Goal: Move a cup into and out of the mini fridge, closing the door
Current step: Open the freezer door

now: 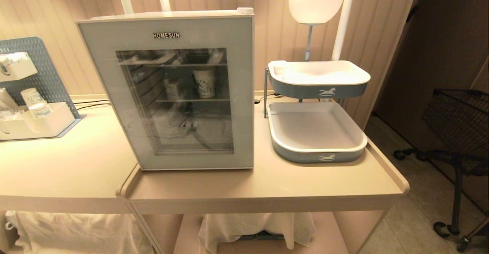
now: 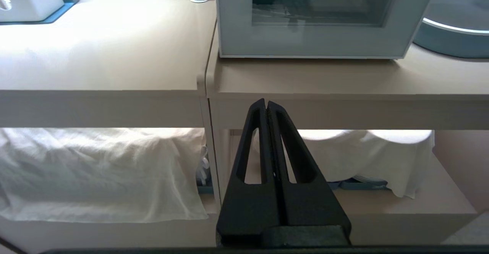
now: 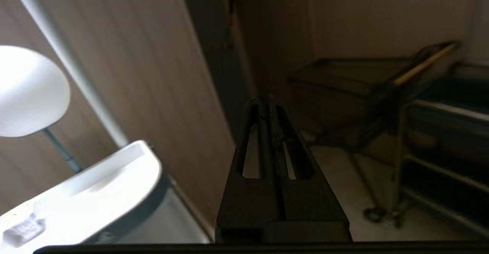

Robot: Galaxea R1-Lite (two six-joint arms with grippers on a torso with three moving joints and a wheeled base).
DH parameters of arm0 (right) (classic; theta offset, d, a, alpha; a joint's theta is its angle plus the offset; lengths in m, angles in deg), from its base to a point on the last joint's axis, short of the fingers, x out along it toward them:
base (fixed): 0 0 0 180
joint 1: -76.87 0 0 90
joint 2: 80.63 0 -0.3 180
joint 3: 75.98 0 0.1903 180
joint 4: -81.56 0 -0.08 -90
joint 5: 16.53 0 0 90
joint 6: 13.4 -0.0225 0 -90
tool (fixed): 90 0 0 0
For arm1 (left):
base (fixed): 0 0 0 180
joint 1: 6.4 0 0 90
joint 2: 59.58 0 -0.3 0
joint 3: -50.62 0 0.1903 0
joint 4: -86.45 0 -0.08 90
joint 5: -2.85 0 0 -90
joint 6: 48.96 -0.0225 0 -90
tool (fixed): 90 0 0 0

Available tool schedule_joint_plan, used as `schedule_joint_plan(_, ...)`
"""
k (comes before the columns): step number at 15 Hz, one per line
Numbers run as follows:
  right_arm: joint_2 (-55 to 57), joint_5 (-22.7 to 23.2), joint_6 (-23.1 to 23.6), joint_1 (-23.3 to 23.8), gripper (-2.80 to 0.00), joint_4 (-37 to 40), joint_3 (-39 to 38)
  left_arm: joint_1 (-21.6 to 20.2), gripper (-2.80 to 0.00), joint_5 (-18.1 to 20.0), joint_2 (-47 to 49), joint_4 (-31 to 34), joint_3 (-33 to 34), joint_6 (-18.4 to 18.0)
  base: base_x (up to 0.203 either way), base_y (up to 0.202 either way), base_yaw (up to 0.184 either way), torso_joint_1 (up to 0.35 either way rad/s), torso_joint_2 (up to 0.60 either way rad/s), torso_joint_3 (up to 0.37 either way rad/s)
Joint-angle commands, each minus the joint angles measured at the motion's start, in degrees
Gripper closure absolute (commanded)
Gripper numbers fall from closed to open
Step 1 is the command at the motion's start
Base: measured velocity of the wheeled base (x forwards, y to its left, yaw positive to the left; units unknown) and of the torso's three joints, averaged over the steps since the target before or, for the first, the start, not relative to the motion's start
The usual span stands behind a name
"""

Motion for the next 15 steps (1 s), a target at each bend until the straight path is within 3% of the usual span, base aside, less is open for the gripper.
schedule_joint_plan(1, -23.82, 1.81, 0.19, 4.66, 0.00, 0.81, -9.81, 0.05, 0.00, -0.05, -0.02, 0.03, 0.00, 0.04, 0.000, 0.000, 0.000, 0.000, 0.00, 0.000)
schedule_joint_plan(2, -31.65, 6.46, 0.28, 6.06, 0.00, 2.00, -14.40, 0.05, 0.00, -0.05, -0.02, 0.03, 0.00, 0.04, 0.000, 0.000, 0.000, 0.000, 0.00, 0.000)
schedule_joint_plan(5, -54.34, 26.60, -0.35, 8.74, 0.00, 9.90, -25.87, 0.05, 0.00, -0.05, -0.02, 0.03, 0.00, 0.04, 0.000, 0.000, 0.000, 0.000, 0.00, 0.000)
schedule_joint_plan(7, -60.55, 38.73, -1.71, 9.86, 0.00, 12.34, -39.01, 0.05, 0.00, -0.05, -0.02, 0.03, 0.00, 0.04, 0.000, 0.000, 0.000, 0.000, 0.00, 0.000)
schedule_joint_plan(9, -60.82, 47.17, -0.79, 10.52, 0.00, 10.23, -55.77, 0.05, 0.00, -0.05, -0.02, 0.03, 0.00, 0.04, 0.000, 0.000, 0.000, 0.000, 0.00, 0.000)
schedule_joint_plan(12, -60.52, 50.40, -0.90, 11.02, 0.00, 11.36, -68.92, 0.05, 0.00, -0.05, -0.02, 0.03, 0.00, 0.04, 0.000, 0.000, 0.000, 0.000, 0.00, 0.000)
schedule_joint_plan(15, -60.16, 51.56, 1.04, 11.35, 0.00, 20.68, -65.06, 0.05, 0.00, -0.05, -0.02, 0.03, 0.00, -0.05, 0.000, 0.000, 0.000, 0.000, 0.00, 0.000)
